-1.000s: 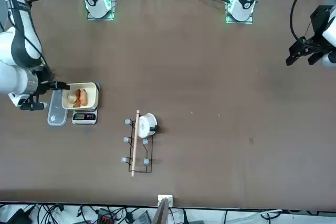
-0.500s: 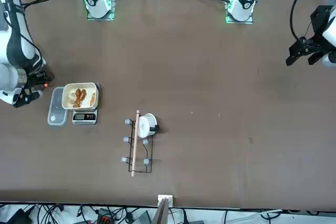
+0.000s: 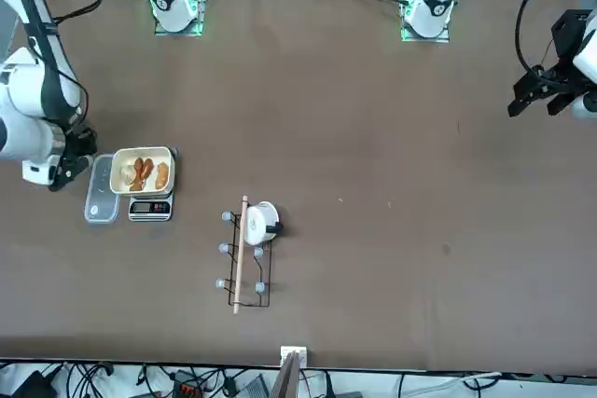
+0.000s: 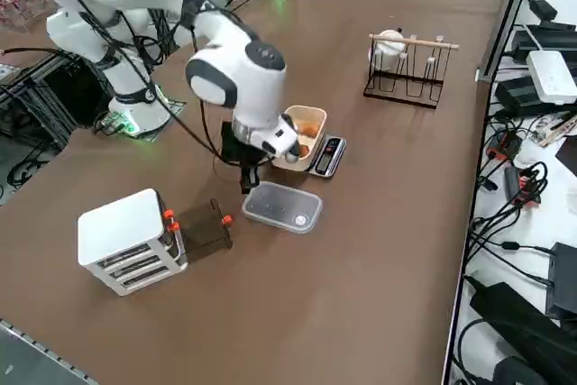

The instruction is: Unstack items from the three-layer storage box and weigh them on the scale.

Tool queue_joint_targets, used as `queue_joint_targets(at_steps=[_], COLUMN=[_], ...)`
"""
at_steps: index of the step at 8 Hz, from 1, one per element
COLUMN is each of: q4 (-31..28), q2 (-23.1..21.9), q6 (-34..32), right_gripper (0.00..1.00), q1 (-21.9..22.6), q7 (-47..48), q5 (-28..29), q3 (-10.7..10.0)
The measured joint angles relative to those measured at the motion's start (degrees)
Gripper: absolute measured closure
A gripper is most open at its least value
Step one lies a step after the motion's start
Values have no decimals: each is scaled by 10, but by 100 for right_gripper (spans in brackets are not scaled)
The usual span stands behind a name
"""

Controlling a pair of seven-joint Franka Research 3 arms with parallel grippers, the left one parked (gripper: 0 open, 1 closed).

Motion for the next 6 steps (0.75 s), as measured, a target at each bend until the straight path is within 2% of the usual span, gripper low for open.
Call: queue_joint_targets(at_steps=[2, 6], q4=[-9, -22], q2=[19, 31], q6=[26, 47], right_gripper=[99, 99], q1=[-38, -77], q7=[-34, -43], q5=[-24, -63], q3=[-2, -2])
